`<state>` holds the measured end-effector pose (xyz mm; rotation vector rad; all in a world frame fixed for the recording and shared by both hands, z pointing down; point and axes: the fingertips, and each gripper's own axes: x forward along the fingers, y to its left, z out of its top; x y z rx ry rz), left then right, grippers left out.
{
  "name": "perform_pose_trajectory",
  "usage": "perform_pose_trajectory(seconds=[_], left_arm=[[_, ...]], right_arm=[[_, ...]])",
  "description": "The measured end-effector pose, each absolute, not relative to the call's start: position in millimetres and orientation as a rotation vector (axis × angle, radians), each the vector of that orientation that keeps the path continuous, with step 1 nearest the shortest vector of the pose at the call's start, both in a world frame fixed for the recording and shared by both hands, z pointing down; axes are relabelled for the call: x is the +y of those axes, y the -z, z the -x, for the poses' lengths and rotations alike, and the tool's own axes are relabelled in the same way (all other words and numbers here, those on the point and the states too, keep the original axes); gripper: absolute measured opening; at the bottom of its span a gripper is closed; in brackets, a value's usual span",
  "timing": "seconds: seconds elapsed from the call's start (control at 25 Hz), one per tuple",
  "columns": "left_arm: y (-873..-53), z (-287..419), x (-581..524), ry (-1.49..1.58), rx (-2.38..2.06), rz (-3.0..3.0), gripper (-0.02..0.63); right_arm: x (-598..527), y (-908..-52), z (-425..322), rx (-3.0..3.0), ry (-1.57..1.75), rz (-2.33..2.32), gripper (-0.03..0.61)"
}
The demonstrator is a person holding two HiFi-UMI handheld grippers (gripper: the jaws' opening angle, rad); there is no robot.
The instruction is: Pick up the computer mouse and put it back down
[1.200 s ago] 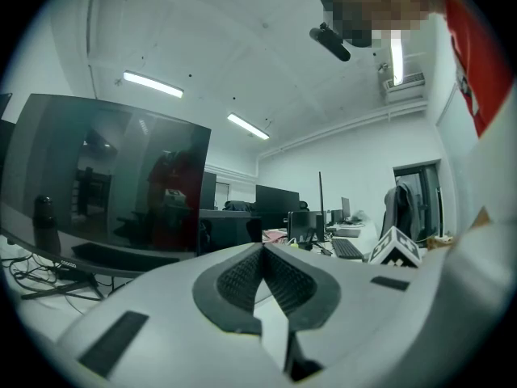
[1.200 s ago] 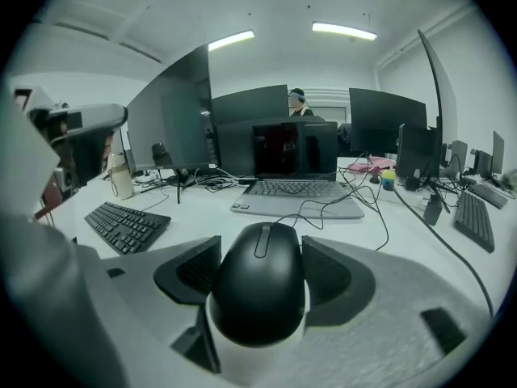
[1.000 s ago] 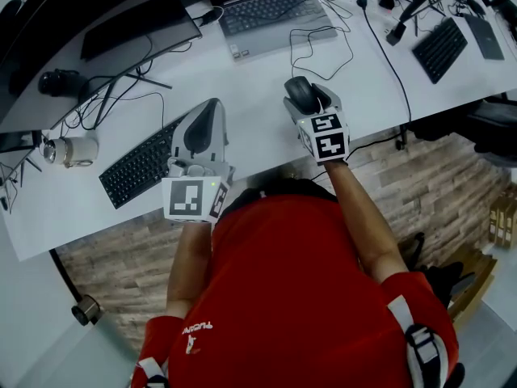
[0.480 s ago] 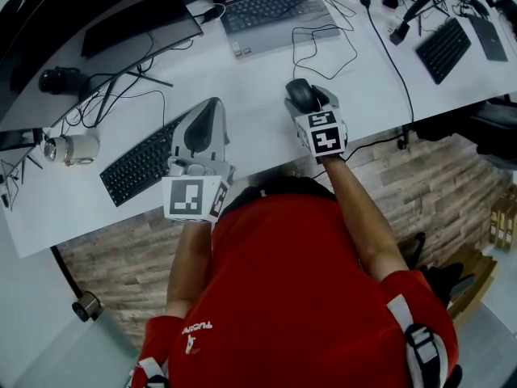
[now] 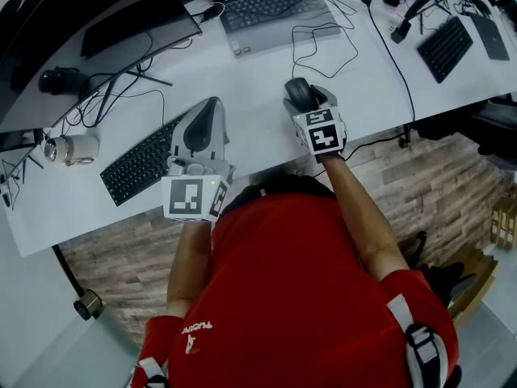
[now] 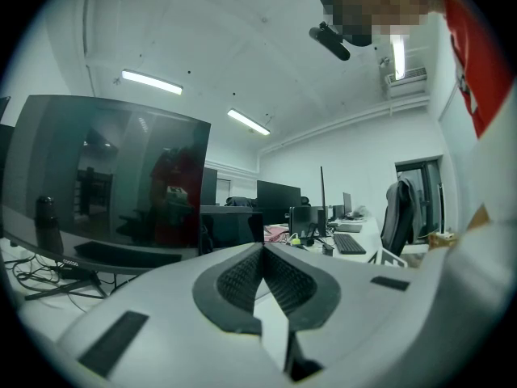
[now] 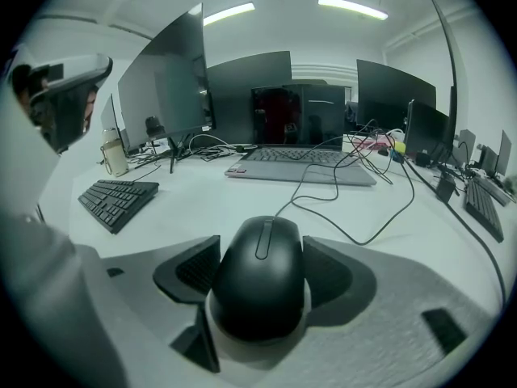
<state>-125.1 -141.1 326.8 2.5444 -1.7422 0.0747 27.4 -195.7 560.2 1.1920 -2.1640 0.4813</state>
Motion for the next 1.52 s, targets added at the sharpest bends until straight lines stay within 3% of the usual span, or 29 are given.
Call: perform_pose_trajectory(seconds=[0.84, 1.52], left_arm=[[-326, 108, -139, -0.079, -1.71, -2.572, 0.009], [-315, 103, -132, -0.04, -1.698, -2.602, 0.009]], right_arm=[[-191, -502, -33, -2.295, -0.46, -1.224, 0.353], [-161, -361, -20, -2.652, -0.279, -1.268, 0.158]])
